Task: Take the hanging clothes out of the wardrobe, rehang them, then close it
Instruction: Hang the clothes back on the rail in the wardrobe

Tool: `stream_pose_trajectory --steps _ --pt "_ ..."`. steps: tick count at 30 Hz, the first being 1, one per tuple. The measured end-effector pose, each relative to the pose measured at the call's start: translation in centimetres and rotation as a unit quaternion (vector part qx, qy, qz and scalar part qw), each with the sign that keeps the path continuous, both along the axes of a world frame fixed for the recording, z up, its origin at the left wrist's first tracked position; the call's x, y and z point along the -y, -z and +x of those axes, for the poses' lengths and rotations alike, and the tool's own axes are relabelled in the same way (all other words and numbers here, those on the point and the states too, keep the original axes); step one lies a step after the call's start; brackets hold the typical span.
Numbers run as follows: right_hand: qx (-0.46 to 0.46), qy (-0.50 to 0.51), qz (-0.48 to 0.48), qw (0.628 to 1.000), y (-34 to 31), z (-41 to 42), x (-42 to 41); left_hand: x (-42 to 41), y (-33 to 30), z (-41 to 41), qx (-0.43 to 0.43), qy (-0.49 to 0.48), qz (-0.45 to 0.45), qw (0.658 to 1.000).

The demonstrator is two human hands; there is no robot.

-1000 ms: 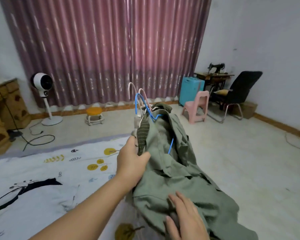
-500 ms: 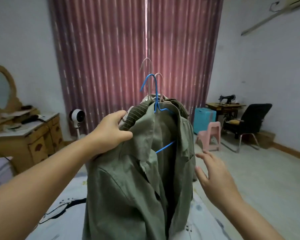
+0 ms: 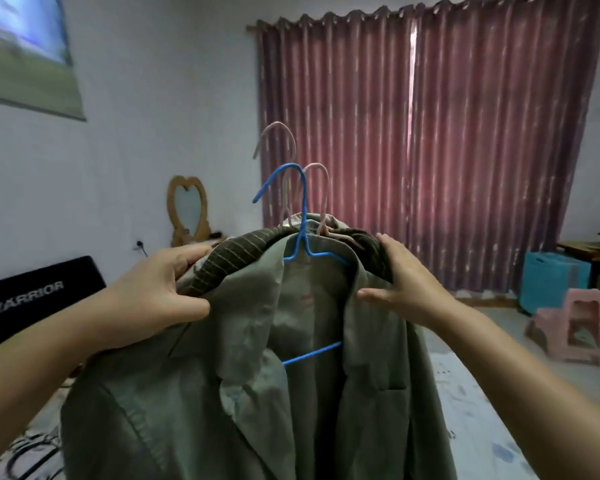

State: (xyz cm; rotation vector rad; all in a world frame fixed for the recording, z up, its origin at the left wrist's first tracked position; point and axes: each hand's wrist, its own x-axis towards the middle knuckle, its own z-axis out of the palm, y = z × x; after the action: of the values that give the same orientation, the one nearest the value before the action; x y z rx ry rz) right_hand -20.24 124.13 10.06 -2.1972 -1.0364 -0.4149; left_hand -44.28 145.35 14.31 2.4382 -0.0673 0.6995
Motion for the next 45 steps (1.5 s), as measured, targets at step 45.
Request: stream_pose_trajectory --steps 45 --pt "-0.014 -0.791 -0.093 0.605 3.1 -64.1 -21.8 15.3 8.9 -68.9 -0.03 -0.799 -0.127 0.588"
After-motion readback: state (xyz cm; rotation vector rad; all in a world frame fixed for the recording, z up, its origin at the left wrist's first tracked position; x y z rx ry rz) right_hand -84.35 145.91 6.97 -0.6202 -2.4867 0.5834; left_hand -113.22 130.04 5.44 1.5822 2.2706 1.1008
